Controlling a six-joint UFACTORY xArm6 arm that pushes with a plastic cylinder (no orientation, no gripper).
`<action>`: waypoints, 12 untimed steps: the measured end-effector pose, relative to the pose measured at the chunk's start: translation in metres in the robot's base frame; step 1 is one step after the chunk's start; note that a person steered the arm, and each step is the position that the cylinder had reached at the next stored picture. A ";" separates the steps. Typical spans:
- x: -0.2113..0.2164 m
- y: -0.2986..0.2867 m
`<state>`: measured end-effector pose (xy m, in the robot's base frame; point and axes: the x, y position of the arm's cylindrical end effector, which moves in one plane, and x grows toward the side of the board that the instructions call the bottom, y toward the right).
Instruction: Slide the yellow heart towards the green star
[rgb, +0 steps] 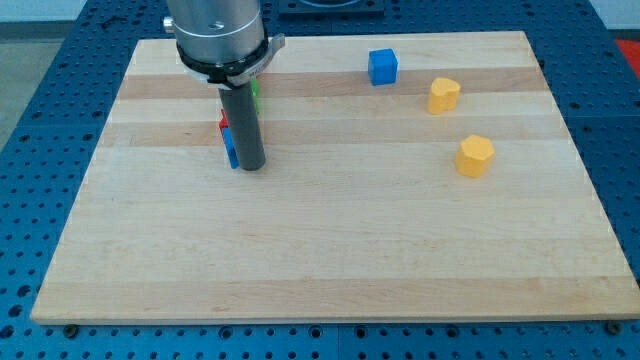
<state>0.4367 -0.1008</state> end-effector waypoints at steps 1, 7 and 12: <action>0.000 0.000; -0.037 0.257; -0.113 0.246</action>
<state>0.3239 0.1455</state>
